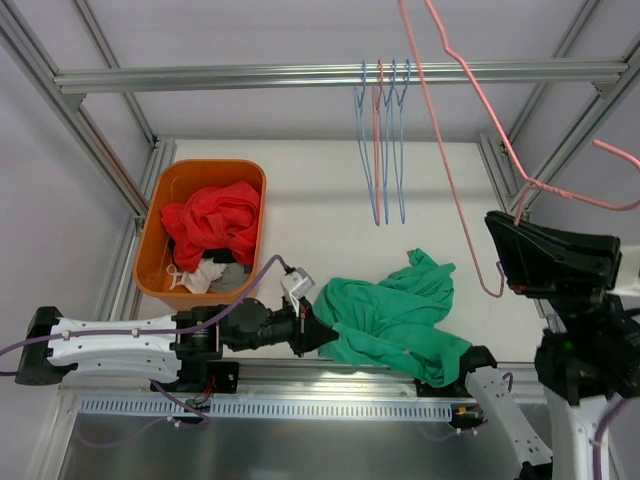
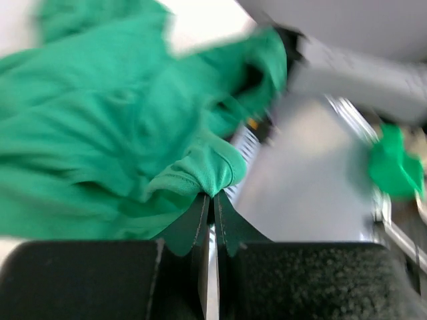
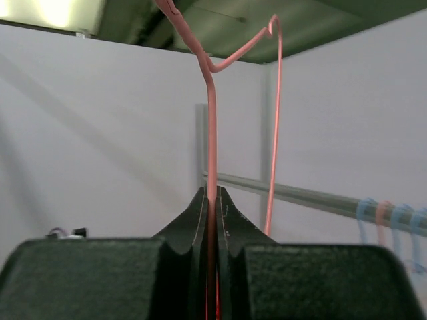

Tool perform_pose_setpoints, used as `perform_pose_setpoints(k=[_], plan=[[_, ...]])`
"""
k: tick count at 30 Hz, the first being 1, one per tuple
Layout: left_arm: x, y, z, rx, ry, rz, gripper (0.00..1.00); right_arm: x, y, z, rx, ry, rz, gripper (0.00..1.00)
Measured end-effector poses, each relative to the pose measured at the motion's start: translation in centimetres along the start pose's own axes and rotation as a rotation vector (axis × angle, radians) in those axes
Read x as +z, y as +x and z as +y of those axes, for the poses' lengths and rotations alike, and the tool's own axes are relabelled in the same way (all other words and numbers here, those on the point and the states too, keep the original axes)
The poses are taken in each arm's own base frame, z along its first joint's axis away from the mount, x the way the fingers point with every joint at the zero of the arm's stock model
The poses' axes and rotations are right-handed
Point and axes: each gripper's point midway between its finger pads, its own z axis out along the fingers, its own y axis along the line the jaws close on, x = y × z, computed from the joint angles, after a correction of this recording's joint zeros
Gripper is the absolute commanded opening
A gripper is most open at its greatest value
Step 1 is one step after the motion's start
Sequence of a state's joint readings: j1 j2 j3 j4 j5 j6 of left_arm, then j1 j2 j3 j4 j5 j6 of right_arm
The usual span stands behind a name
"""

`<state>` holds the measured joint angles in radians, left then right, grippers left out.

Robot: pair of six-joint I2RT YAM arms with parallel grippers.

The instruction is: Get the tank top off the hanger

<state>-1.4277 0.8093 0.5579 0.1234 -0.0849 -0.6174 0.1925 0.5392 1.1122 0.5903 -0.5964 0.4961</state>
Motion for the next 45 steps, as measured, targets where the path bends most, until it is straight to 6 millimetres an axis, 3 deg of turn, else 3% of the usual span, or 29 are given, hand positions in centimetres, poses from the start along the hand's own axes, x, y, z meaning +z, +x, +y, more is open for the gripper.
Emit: perform_pose_setpoints(k=[3, 6, 7, 10, 12, 14, 17, 23, 32, 39, 42, 45], plan=[[-1.1, -1.2, 3.6, -0.066, -0.189, -0.099, 0.00, -2.4, -0.9, -0.2, -0.090, 0.183, 0.055, 0.00], [-2.9, -1.8, 6.4, -0.106, -0.324, -0.173, 0.23, -5.5, -1.7, -0.9, -0.158, 0.393, 0.133, 0.00], [-3.4, -2.0, 7.0, -0.113, -0.354, -0.190, 0.36, -6.6, -1.4, -1.3, -0.169, 0.448, 0.165, 0.00], [-4.2, -2.2, 8.0, -0.109, -0.406, -0.213, 0.60, -10.0, 1.3, -3.4, -0.156, 0.605, 0.308, 0.00], [-4.6, -2.1, 8.4, -0.080, -0.427, -0.197, 0.95, -12.5, 4.6, -5.3, -0.108, 0.707, 0.442, 0.00], [-4.9, -2.4, 8.0, -0.051, -0.430, -0.178, 0.99, -14.6, 7.9, -7.1, -0.053, 0.790, 0.575, 0.00], [-5.3, -4.0, 6.4, -0.012, -0.394, -0.163, 0.99, -16.1, 11.3, -9.6, 0.014, 0.877, 0.730, 0.00], [-6.1, -5.8, 3.4, 0.054, -0.293, -0.135, 0.99, -14.9, 15.3, -15.0, 0.075, 0.945, 0.867, 0.00], [-6.3, -3.6, 4.7, 0.098, -0.331, -0.039, 0.99, -7.6, 17.0, -22.7, 0.083, 0.925, 0.833, 0.00], [-5.4, -2.5, 5.5, 0.116, -0.368, 0.012, 0.99, -3.7, 17.8, -25.0, 0.092, 0.895, 0.773, 0.00], [-5.3, -2.2, 5.7, 0.120, -0.377, 0.026, 0.99, -3.5, 19.6, -25.0, 0.114, 0.893, 0.785, 0.00], [-5.3, -2.2, 5.8, 0.121, -0.381, 0.024, 0.99, -4.6, 21.9, -24.5, 0.145, 0.902, 0.815, 0.00]])
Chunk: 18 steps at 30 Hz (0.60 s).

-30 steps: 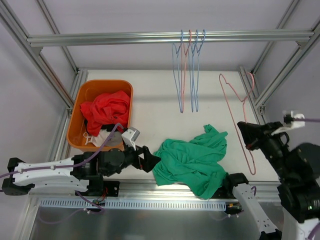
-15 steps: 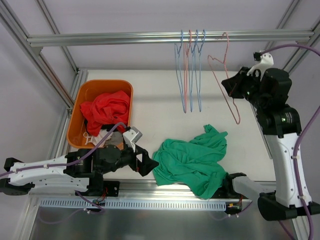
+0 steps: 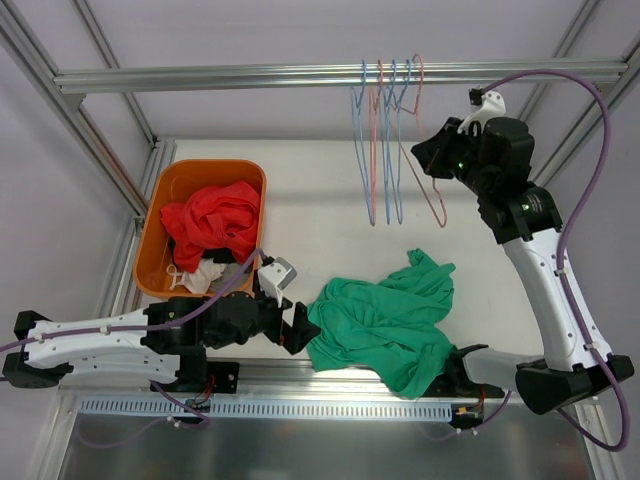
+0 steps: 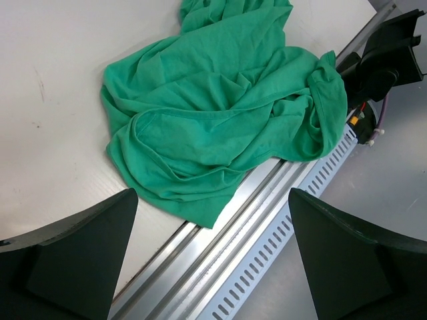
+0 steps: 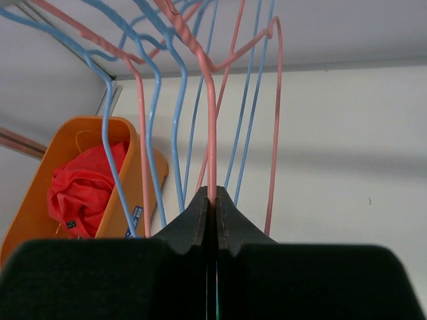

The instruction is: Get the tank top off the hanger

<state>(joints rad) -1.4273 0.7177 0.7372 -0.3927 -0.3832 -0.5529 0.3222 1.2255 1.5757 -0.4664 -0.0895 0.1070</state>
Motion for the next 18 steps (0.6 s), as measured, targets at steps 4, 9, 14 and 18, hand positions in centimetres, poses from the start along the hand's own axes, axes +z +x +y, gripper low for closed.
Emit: perform_pose_setpoints(k=[4, 9, 14, 18], plan=[[0.0, 0.0, 0.1, 0.000, -0.006, -0.001, 0.99, 0.9, 1.8, -0.9, 0.025, 0.024, 0.013, 0.00], [0.2, 0.2, 0.3, 0.002, -0.020, 0.005, 0.99, 0.8, 1.8, -1.2, 0.056, 0.035, -0.017, 0.47], [1.7, 1.2, 0.5, 0.032, -0.069, 0.059, 0.99, -0.3, 2.3, -1.6, 0.070, 0.051, -0.022, 1.00], [3.8, 1.6, 0.1, 0.067, -0.126, 0.117, 0.99, -3.7, 1.6, -2.1, 0.046, 0.089, -0.068, 0.99]])
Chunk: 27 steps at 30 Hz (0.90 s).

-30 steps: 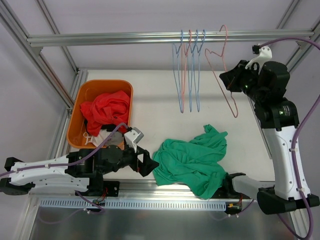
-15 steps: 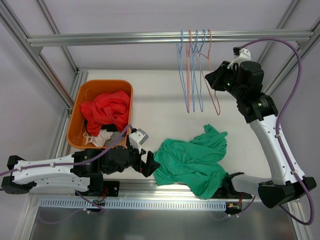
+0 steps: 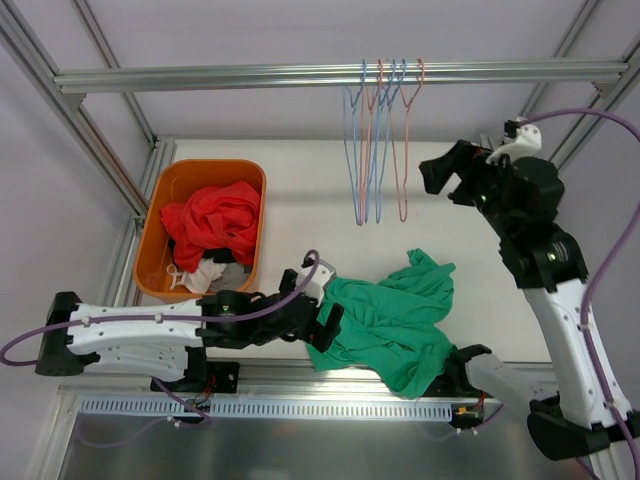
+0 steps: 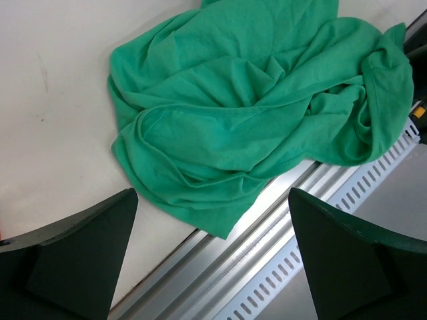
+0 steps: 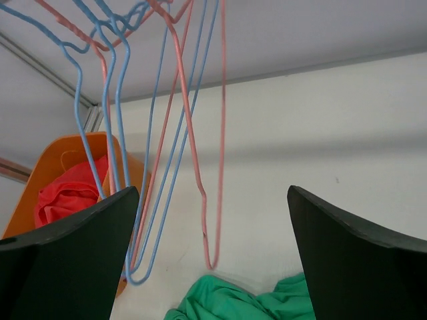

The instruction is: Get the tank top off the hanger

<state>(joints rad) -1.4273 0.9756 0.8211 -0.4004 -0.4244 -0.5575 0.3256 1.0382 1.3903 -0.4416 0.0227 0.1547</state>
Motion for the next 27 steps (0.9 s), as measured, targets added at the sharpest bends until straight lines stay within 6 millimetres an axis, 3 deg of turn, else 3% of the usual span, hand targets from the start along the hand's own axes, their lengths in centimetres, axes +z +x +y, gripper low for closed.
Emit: perform_pose_setpoints(k=[2, 5, 10, 12, 18, 27], plan=[[1.4, 0.0, -0.7, 0.019, -0.022, 0.034, 0.99, -2.9, -1.0, -0.5, -0.016, 0.021, -0.047, 0.99], [3.8, 0.4, -2.0, 0.042, -0.046, 0.078, 0.99, -8.9, -2.3, -1.2, -0.036, 0.032, -0.157, 0.99], [8.2, 2.0, -4.3, 0.092, -0.040, 0.165, 0.99, -18.6, -2.9, -1.8, -0.058, -0.009, -0.325, 1.00], [10.0, 2.5, -5.1, 0.110, -0.042, 0.189, 0.99, -20.9, -2.3, -1.8, -0.073, -0.036, -0.349, 0.99], [15.6, 2.9, -7.3, 0.138, -0.029, 0.248, 0.99, -23.2, 1.3, -1.5, -0.115, -0.113, -0.265, 0.99], [22.0, 3.4, -7.5, 0.131, -0.034, 0.293, 0.99, -26.2, 4.2, -1.0, -0.160, -0.202, -0.210, 1.00]])
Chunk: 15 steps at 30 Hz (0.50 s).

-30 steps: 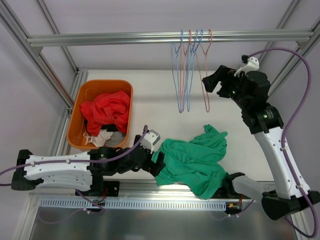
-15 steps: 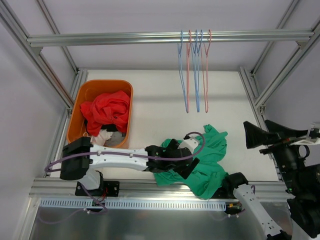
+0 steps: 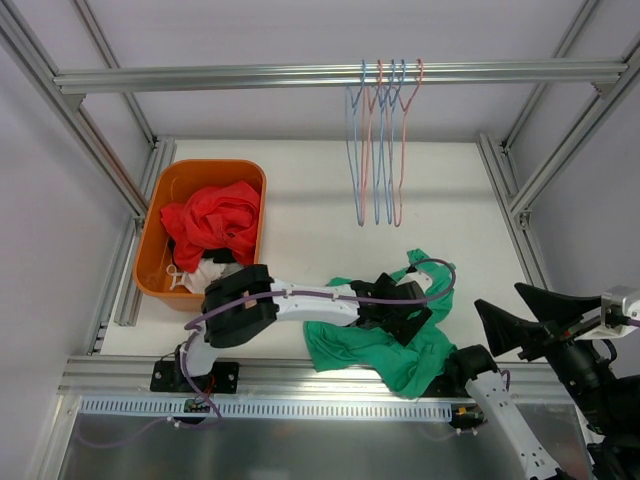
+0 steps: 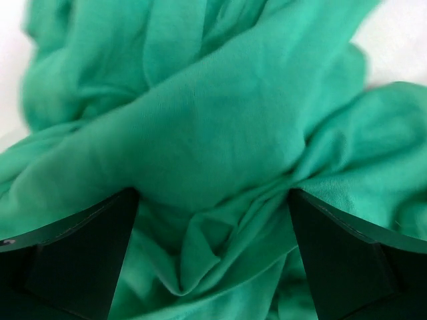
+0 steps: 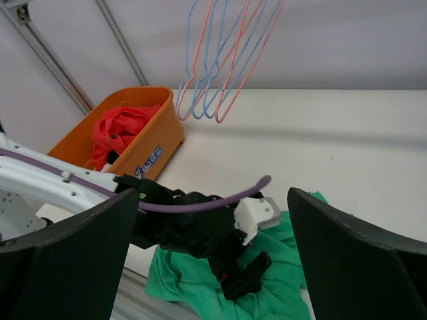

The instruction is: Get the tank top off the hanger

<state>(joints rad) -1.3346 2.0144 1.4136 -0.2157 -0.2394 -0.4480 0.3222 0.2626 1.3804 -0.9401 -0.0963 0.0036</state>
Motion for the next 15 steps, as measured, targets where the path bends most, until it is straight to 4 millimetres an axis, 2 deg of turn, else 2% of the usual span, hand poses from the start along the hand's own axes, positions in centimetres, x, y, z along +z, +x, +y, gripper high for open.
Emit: perform_pose_setpoints(k=[2, 3, 4, 5, 6, 8, 12, 15], plan=[[1.7, 1.0, 0.0, 0.004, -0.009, 0.026, 0.99, -0.3, 0.4, 0.4, 0.000, -0.025, 0.013, 1.00], [2.2, 1.1, 0.2, 0.012, -0.029, 0.022, 0.94, -0.4, 0.5, 0.6, 0.000, -0.034, 0.015, 0.99], [2.3, 0.7, 0.0, 0.007, -0.022, 0.012, 0.78, -0.6, 0.6, 0.8, 0.000, -0.048, 0.017, 0.99], [2.5, 0.6, -0.1, -0.001, -0.021, 0.007, 0.56, -0.7, 0.7, 0.9, -0.001, -0.057, 0.017, 1.00], [2.6, 0.5, -0.2, -0.009, -0.024, 0.000, 0.29, -0.9, 0.8, 1.2, -0.001, -0.070, 0.018, 1.00], [2.7, 0.7, -0.4, -0.022, -0.019, -0.006, 0.00, -1.3, 0.9, 1.5, -0.002, -0.087, 0.015, 1.00], [1.5, 1.8, -0.6, -0.074, -0.008, -0.038, 0.00, -2.0, 1.0, 2.0, -0.004, -0.118, 0.008, 1.00], [-1.9, 4.5, 1.7, -0.100, -0.068, -0.017, 0.00, -2.4, 1.2, 2.2, 0.002, -0.133, 0.002, 0.99]])
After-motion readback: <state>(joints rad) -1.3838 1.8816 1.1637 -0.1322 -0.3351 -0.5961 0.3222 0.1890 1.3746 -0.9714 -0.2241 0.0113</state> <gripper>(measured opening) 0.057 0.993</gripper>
